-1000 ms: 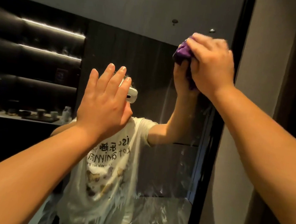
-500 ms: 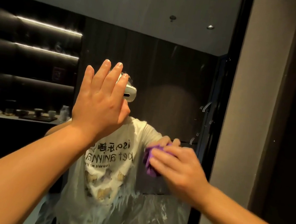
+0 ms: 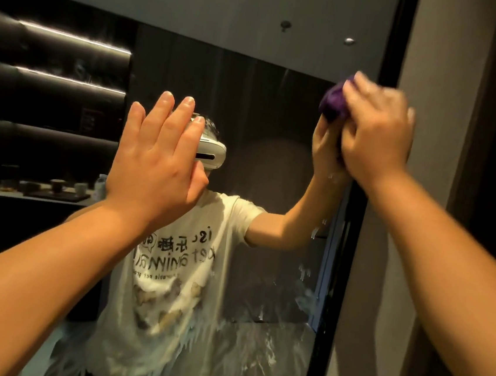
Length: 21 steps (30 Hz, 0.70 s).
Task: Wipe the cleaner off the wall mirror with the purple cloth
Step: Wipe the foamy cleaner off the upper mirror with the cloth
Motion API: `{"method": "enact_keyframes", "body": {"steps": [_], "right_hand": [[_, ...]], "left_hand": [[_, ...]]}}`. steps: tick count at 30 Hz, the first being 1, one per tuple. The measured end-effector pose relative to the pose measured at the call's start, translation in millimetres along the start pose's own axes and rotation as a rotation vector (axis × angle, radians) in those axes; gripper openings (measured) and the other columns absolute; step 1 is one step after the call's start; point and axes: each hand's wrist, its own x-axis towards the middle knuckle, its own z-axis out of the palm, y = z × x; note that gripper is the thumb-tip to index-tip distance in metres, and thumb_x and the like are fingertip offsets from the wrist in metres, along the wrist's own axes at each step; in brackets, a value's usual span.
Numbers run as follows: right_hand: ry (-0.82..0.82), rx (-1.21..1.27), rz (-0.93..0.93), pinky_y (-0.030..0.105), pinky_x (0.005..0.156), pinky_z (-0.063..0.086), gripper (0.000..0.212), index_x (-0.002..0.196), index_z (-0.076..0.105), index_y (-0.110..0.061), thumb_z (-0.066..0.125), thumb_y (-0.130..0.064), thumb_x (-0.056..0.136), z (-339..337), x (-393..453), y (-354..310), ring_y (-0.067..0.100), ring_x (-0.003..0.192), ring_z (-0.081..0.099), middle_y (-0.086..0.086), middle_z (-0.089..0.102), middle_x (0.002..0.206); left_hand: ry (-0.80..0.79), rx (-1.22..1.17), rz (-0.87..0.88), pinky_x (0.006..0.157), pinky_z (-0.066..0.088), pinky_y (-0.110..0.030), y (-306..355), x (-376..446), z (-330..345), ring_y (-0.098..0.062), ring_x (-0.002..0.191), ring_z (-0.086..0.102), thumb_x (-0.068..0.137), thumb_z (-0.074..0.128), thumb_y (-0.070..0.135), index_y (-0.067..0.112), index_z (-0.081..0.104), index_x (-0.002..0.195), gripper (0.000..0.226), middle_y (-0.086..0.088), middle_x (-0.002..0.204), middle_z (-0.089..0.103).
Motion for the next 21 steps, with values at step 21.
{"method": "enact_keyframes", "body": {"steps": [21], "right_hand": [[0.289,0.302,-0.038,0.049,0.104,0.045,0.045,0.140,0.056,-0.009,0.050,-0.015,0.095,-12,38,-51,0.034,0.126,0.053,0.009,0.055,0.144]], "left_hand": [[-0.013,0.015,0.010,0.116,0.019,-0.060,-3,0,-4,-0.040,0.144,0.025,0.090,0.044,0.033,0.001,0.042,0.143,0.061,-0.021,0.152,0.035]]}}
